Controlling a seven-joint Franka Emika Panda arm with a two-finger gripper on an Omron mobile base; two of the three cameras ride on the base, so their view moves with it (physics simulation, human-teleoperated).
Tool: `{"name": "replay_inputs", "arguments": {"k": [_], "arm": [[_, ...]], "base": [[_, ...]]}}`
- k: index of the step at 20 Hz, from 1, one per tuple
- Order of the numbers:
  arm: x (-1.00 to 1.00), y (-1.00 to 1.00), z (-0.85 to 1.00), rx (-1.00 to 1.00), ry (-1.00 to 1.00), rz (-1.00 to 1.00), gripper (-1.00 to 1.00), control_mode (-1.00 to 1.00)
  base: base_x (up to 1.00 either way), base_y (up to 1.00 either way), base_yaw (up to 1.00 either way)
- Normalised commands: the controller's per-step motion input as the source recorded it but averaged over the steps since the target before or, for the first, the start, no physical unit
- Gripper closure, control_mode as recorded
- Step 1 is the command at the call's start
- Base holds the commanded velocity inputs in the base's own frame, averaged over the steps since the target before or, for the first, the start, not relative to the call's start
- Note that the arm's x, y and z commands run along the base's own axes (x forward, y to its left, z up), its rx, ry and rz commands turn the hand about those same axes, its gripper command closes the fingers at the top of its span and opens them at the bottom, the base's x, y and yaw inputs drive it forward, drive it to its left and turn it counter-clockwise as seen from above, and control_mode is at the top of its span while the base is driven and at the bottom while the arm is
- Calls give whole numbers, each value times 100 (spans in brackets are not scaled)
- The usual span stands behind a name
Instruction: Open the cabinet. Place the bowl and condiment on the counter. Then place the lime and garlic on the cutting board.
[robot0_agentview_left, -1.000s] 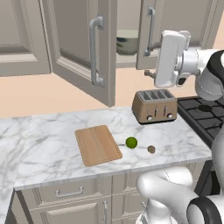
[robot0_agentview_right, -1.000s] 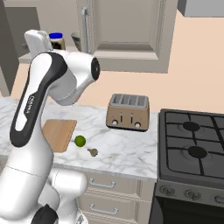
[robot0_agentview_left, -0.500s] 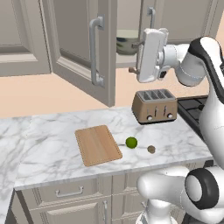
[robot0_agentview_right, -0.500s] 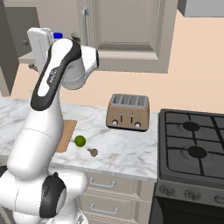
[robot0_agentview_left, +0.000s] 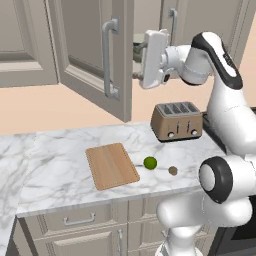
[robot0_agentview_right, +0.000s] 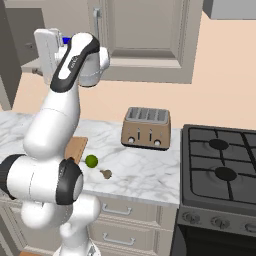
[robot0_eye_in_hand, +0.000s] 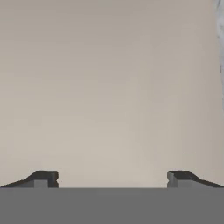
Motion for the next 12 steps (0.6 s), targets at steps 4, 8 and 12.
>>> {"name": "replay_inputs", "arguments": {"k": [4, 8, 12], "arm": [[0, 51, 0, 0, 1, 21, -100, -100], [-1, 55, 0, 0, 2, 21, -100, -100], [-17, 59, 0, 0, 4, 22, -100, -100]], "base": [[0, 0, 0], [0, 0, 0], [0, 0, 0]]}}
